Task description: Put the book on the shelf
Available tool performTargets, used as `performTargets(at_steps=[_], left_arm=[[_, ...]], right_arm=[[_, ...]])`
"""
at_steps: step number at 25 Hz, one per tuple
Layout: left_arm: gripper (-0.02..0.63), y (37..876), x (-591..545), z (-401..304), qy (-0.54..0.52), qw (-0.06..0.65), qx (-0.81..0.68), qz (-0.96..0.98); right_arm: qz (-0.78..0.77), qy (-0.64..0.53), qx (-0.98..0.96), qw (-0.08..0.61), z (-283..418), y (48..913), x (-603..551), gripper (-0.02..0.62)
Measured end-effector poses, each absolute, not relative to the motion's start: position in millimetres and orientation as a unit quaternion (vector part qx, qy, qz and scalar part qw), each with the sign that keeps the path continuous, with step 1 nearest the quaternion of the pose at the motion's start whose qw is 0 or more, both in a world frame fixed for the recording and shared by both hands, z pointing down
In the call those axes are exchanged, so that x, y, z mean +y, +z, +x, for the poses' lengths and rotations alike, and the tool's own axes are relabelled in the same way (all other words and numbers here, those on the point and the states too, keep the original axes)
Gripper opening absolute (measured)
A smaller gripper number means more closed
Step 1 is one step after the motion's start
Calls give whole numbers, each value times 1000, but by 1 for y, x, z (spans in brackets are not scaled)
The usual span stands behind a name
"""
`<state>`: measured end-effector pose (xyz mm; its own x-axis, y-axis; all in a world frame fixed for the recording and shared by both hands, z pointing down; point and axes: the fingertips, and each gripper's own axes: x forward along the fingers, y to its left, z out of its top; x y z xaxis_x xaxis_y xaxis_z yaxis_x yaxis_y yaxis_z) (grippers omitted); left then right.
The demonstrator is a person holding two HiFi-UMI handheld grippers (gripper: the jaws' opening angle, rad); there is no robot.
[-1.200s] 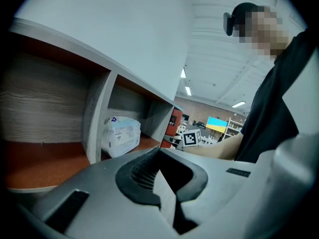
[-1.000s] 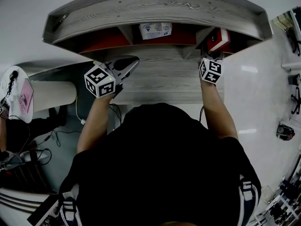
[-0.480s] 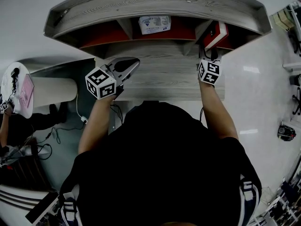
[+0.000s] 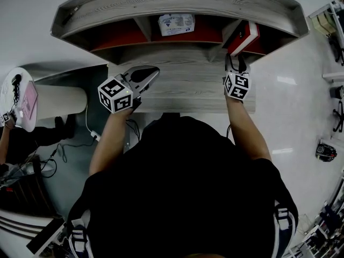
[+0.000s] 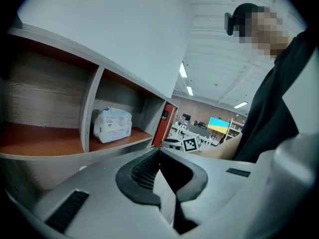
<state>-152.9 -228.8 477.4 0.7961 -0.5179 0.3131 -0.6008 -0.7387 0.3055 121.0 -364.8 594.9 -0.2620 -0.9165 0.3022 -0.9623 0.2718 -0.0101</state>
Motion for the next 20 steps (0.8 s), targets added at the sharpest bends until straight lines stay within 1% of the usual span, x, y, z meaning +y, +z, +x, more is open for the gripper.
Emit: performTargets(at_steps=[4, 11, 20], left_arm=[[20, 478, -226, -148, 103, 199, -300, 927], [20, 476, -223, -139, 99, 196, -296, 930], [20, 470, -214, -129, 94, 190, -293, 932]], right_arm=[[596, 98, -787, 129, 128, 596, -355, 198], [596, 89, -786, 137, 143, 590, -341, 154], [589, 65, -794, 135, 150, 562, -321, 117]])
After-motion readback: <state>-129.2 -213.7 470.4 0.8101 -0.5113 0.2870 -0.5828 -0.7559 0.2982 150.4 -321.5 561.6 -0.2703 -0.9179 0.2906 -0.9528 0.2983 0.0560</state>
